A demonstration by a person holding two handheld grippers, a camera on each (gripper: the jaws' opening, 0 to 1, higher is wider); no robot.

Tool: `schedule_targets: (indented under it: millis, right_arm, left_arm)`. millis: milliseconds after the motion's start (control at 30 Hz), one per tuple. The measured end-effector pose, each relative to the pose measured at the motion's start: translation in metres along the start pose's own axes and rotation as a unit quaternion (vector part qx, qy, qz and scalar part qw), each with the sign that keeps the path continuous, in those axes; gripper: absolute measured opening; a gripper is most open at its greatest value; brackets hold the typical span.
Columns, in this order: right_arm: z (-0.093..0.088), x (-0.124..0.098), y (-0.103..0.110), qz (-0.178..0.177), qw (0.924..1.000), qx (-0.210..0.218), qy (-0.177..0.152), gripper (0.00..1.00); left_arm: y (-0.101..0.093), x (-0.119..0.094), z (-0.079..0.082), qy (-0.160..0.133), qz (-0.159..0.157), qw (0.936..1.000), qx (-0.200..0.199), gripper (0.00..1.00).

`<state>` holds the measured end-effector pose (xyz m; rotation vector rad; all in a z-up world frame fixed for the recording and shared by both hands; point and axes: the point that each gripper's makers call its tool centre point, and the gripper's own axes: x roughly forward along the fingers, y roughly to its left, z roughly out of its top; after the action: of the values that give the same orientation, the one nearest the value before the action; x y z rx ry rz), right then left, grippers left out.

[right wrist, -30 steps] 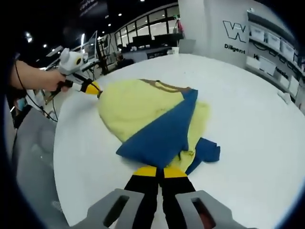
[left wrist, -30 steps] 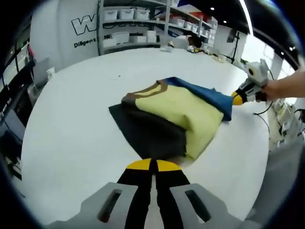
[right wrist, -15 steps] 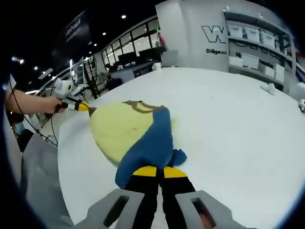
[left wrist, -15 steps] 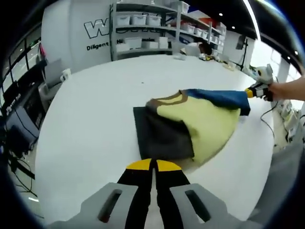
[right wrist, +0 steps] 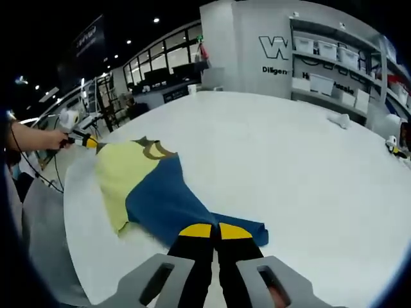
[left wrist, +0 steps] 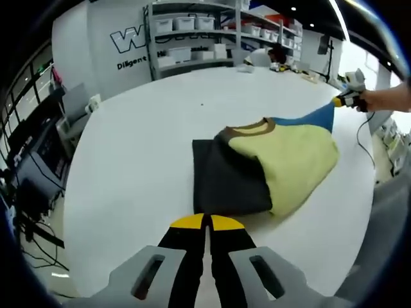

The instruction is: Fold the garment on the visible template until the final outline fits inside the template.

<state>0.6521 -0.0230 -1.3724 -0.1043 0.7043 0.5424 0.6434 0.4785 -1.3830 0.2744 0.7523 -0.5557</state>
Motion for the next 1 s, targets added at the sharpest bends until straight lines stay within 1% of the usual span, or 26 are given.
schedule_targets:
  millis: [100,267,400,433,533,667,767,867,1000]
  right_arm:
    - [0.004,0.001,-0.01,-0.012,0.9999,0.002,0.002,0.0]
    - [0.005,0.001,-0.027,-0.031,0.9994,0.007,0.01,0.0]
    - [0.003,-0.002,-0.041,-0.047,0.9987,0.008,0.02,0.0]
    - [0.001,-0.003,-0.046,-0.055,0.9982,0.008,0.024,0.0]
    - [0.0,-0.005,-0.057,-0.067,0.9972,0.019,0.027,0.0]
    - [-0.002,-0.005,-0.063,-0.071,0.9966,0.021,0.037,0.0]
    - [-0.002,-0.006,-0.066,-0.074,0.9963,0.018,0.039,0.0]
    - [-0.004,-0.006,-0.066,-0.075,0.996,0.02,0.043,0.0]
    - [-0.01,-0.004,-0.063,-0.07,0.9959,0.026,0.051,0.0]
  left_arm:
    - [-0.006,0.001,-0.007,0.012,-0.004,0.9998,0.017,0.0]
    - [-0.001,-0.001,-0.015,0.023,-0.002,0.9995,0.023,0.0]
    - [0.004,-0.006,-0.029,0.054,-0.002,0.9967,0.06,0.0]
    - [0.005,-0.006,-0.03,0.056,0.0,0.9967,0.059,0.0]
    - [0.016,-0.01,-0.034,0.058,0.013,0.997,0.049,0.0]
    - [0.025,-0.01,-0.034,0.06,0.025,0.9968,0.046,0.01]
    - [0.03,-0.008,-0.03,0.063,0.033,0.9954,0.064,0.01]
    - [0.035,-0.004,-0.026,0.064,0.037,0.9947,0.071,0.01]
    - [0.04,0.005,-0.02,0.075,0.036,0.9949,0.057,0.02]
